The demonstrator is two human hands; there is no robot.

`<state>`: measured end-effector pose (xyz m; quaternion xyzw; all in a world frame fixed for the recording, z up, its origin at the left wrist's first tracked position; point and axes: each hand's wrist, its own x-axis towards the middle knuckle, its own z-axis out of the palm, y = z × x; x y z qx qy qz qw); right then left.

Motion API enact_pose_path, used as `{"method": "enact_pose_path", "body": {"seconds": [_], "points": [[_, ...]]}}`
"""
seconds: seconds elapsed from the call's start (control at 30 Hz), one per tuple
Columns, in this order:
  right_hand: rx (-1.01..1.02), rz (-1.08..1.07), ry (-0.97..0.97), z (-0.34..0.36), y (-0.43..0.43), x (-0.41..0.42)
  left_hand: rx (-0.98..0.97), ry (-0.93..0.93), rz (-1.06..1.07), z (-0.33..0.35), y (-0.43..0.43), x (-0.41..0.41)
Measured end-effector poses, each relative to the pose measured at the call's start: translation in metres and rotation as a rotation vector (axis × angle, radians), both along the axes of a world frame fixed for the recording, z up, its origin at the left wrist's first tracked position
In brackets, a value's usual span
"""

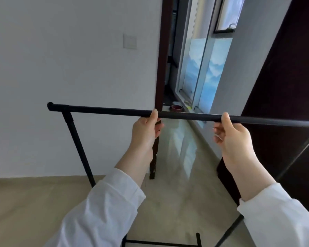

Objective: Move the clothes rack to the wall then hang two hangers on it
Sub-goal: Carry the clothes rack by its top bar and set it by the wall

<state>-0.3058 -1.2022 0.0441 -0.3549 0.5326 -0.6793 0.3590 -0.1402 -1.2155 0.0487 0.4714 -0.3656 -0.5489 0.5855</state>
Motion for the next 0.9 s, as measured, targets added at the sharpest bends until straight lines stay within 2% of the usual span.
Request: {"method": "enact_pose_path", "body": {"seconds": [0.57,0.9], "points": [[0.009,0.159,-0.023,0.01,-0.15,0.211,0.003,0.045,0.077,0.01,-0.143,0.216],[-0.017,0.251,-0.065,0.004,-0.223,0.318,-0.002,0.018,0.208,0.008,-0.198,0.319]]}}
